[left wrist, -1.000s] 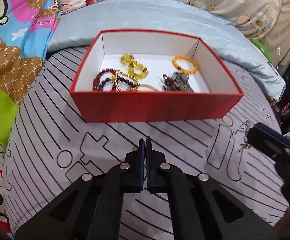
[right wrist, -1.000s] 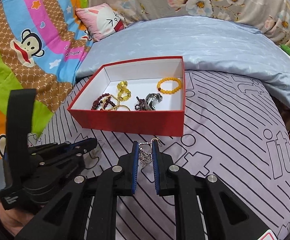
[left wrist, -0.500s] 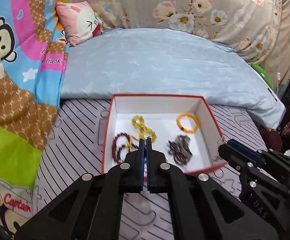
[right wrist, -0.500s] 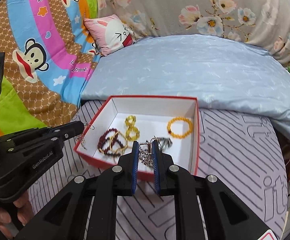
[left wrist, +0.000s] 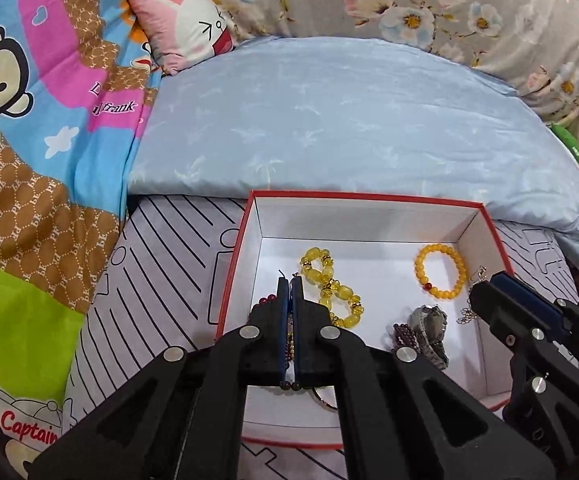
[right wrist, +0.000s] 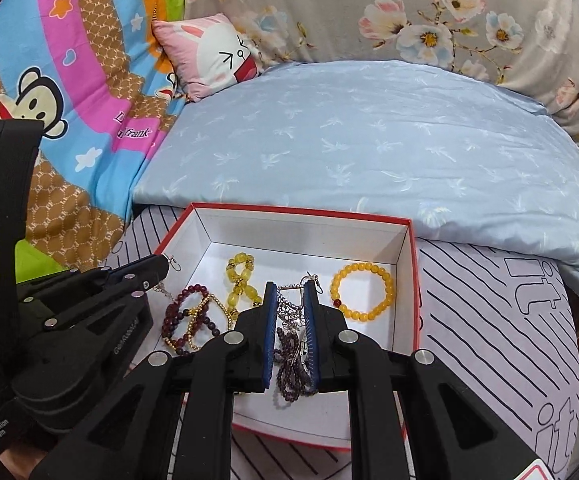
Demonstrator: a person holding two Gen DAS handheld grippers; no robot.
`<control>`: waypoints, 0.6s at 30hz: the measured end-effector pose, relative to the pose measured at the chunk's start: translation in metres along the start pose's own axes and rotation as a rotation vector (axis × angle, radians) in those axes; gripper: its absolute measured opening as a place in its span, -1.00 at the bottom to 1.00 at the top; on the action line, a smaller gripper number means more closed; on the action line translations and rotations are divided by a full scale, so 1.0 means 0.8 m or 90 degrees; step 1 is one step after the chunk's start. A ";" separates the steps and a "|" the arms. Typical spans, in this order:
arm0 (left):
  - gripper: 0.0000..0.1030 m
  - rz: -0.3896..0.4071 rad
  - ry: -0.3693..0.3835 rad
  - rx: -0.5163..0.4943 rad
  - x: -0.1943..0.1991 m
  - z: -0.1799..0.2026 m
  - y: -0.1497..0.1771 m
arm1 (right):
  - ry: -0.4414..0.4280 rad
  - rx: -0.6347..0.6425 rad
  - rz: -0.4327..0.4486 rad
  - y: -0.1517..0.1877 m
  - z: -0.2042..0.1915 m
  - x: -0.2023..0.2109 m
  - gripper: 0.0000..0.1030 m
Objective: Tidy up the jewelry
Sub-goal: 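Open both tools to release the earrings into the box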
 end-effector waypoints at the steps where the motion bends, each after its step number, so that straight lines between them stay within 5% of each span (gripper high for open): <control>1: -0.93 -0.002 -0.004 0.000 -0.003 0.000 0.001 | 0.003 0.003 0.001 0.000 0.000 -0.003 -0.68; 3: -0.89 -0.001 -0.020 0.003 -0.005 -0.002 0.001 | 0.014 0.009 0.003 0.001 -0.001 -0.007 -0.44; 7: -0.36 0.001 -0.042 0.010 -0.004 -0.006 0.004 | 0.023 0.000 0.013 0.002 0.003 -0.006 -0.13; 18: -0.32 0.005 -0.047 0.013 0.015 -0.005 0.012 | 0.029 -0.018 0.018 0.008 0.006 0.013 -0.04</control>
Point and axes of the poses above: each gripper's, at about its wrist camera, not at the fingertips, and x roughly against the way its jaws point, z to its right, y to its underside, the point moved 7 cm from there along -x, roughly the way its jaws point, and after that the axes turned 6 degrees about -x, right-handed, at the moved point
